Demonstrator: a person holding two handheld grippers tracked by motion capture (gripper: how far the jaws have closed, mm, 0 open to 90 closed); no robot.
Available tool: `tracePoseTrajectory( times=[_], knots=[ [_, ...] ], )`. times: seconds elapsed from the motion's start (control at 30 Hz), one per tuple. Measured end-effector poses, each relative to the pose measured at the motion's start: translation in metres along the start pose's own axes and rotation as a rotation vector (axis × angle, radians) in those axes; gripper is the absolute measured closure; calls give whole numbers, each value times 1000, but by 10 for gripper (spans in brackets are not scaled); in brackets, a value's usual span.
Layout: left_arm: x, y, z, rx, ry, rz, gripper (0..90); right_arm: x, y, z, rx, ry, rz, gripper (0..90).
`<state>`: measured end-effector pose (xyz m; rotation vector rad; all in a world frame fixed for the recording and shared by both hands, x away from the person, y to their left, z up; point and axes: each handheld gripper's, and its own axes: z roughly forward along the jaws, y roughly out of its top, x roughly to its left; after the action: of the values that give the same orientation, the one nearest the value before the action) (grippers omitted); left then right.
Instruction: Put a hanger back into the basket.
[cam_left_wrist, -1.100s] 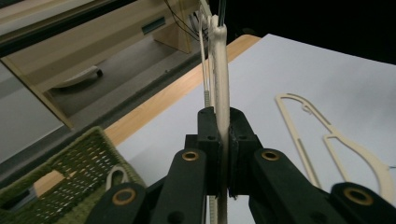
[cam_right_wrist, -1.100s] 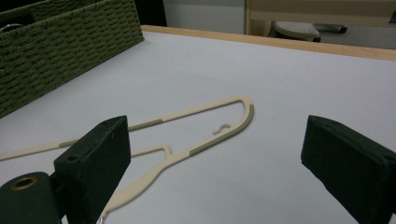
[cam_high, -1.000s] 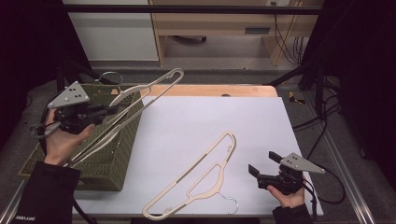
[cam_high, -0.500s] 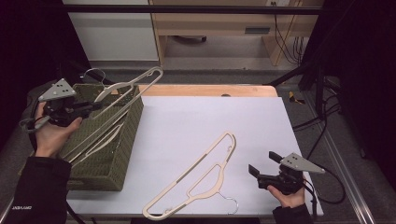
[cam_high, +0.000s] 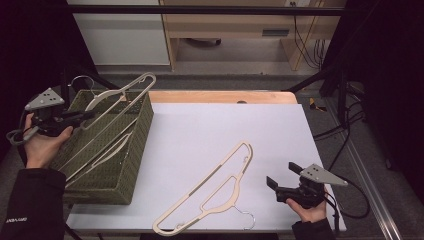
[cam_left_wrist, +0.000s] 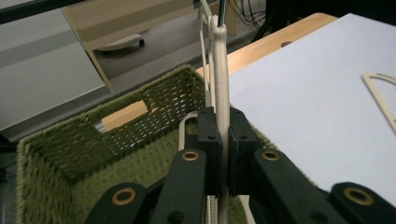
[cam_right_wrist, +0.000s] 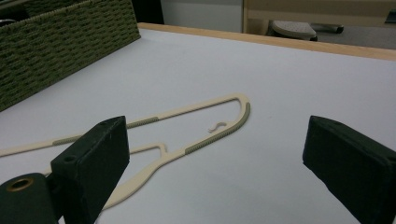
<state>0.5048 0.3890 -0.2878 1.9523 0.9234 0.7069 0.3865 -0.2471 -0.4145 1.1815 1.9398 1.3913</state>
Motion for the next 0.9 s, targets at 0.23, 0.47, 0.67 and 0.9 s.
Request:
tracePoseTrajectory(
  times=[0.23, 0.47, 0.67, 0.9],
  knots=[
    [11, -15, -1, 22, 17, -4, 858, 0, 0, 0, 7, 0, 2, 77],
    [15, -24, -1, 39, 18, 4, 859, -1, -1, 1, 6, -1, -3, 77],
    [19, -29, -5, 61, 13, 12, 859, 0, -1, 0, 3, 0, 3, 76],
    [20, -37, -4, 98, 10, 18, 859, 1, -1, 1, 5, -5, 5, 76]
  ],
)
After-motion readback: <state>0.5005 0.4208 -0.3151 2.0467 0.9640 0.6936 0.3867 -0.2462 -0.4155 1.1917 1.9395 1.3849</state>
